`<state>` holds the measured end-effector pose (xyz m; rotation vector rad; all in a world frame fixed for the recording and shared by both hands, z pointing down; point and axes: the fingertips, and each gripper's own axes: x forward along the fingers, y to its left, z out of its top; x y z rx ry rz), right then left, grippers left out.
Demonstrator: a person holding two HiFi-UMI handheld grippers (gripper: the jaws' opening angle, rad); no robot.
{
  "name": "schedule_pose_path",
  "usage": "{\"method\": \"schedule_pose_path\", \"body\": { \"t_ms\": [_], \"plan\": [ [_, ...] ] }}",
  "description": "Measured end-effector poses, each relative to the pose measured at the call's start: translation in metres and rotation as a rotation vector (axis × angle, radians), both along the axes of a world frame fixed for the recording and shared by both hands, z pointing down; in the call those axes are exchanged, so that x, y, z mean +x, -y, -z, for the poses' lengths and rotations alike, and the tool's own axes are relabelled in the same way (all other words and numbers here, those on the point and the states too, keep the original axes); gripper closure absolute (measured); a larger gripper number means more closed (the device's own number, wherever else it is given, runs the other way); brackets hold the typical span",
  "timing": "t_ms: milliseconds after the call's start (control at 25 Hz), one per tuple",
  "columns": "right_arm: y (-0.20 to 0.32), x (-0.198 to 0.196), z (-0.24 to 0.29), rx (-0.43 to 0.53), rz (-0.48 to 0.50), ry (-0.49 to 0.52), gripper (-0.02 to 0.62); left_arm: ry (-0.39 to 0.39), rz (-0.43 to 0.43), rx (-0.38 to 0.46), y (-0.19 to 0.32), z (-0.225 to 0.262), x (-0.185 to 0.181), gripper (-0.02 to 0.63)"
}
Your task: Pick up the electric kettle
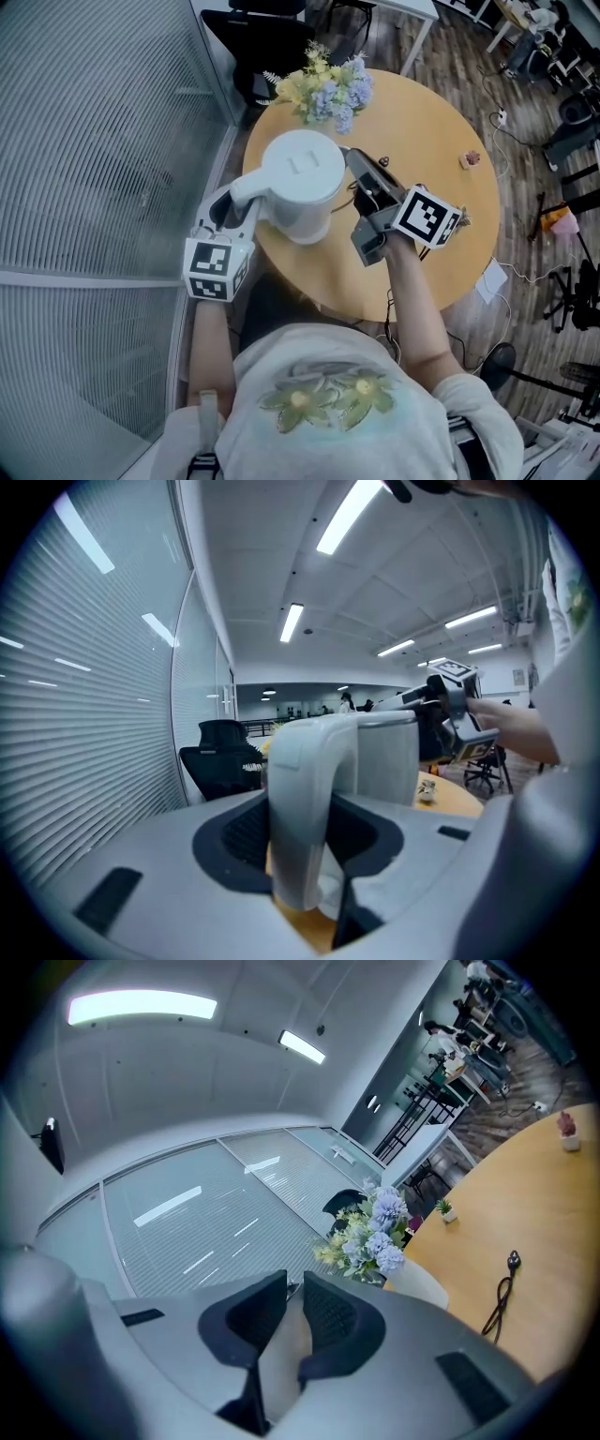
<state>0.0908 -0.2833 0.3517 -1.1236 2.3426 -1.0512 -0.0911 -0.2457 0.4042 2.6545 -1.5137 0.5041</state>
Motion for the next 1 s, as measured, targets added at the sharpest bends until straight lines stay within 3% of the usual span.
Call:
{"method": "schedule_pose_path", "body": {
  "t_ms": [240, 1000],
  "plan": [
    [-0.009, -0.001, 0.018, 0.046, 0.008, 0.018, 0.532, 0.004, -0.023, 0.009, -0.006, 0.012, 0.001, 0.456],
    [-0.052, 0.021, 0.012, 0.018, -0.117, -0.003, 0.532, 0.001, -0.141, -0.004, -0.030, 0.011, 0.020, 0.456]
  ]
}}
